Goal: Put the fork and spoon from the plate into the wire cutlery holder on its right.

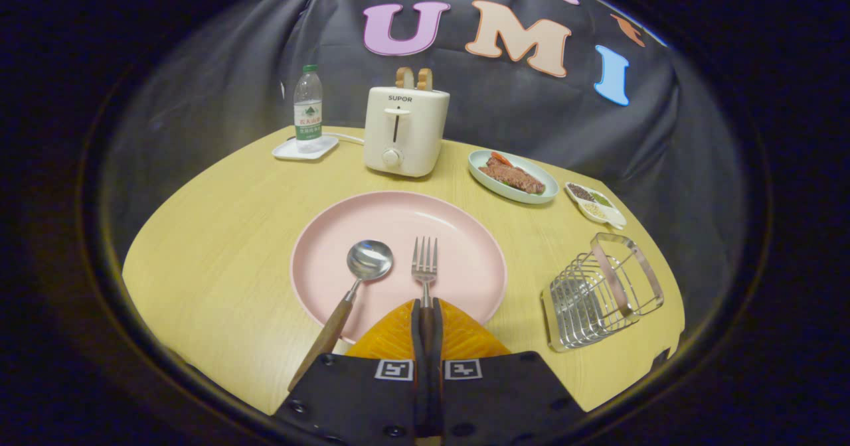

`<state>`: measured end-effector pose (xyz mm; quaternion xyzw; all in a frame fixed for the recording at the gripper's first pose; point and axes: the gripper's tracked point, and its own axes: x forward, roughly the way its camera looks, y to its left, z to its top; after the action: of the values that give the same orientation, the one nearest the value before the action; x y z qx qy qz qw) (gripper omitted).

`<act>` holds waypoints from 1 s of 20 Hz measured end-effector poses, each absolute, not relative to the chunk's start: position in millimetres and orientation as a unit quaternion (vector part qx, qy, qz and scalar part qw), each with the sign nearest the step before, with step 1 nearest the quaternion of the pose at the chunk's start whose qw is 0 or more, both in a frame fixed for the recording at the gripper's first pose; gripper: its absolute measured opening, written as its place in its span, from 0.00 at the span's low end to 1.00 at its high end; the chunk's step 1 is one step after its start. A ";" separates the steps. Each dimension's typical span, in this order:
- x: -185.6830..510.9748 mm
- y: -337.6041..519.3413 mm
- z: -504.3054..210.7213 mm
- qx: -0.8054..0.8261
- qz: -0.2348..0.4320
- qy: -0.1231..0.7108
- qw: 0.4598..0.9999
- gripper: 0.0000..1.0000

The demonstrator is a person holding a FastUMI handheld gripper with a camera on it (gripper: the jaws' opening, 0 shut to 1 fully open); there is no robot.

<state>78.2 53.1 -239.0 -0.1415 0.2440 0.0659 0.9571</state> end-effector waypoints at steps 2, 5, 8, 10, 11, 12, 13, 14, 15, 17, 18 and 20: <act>77.6 53.5 -230.2 -0.131 0.068 0.243 0.959 0.03; 77.9 53.4 -199.2 -0.109 0.074 0.227 0.965 0.03; 79.1 46.1 -160.7 -0.090 0.082 0.210 0.970 0.03; 79.0 31.8 -133.5 -0.082 0.080 0.201 0.973 0.03; 77.6 21.9 -122.5 -0.085 0.076 0.199 0.973 0.03; 76.1 10.7 -111.3 -0.091 0.072 0.199 0.973 0.03; 73.1 -1.5 -102.7 -0.097 0.067 0.199 0.973 0.03; 70.9 -14.0 -92.8 -0.100 0.061 0.203 0.972 0.03; 67.6 -27.8 -86.7 -0.100 0.054 0.207 0.972 0.03; 60.9 -54.0 -80.8 -0.103 0.045 0.230 0.967 0.03; 57.5 -67.2 -80.7 -0.108 0.042 0.246 0.962 0.03; 48.5 -89.4 -84.3 -0.122 0.040 0.283 0.951 0.04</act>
<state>48.5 -89.4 -84.3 -0.1224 0.2826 0.0404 0.9505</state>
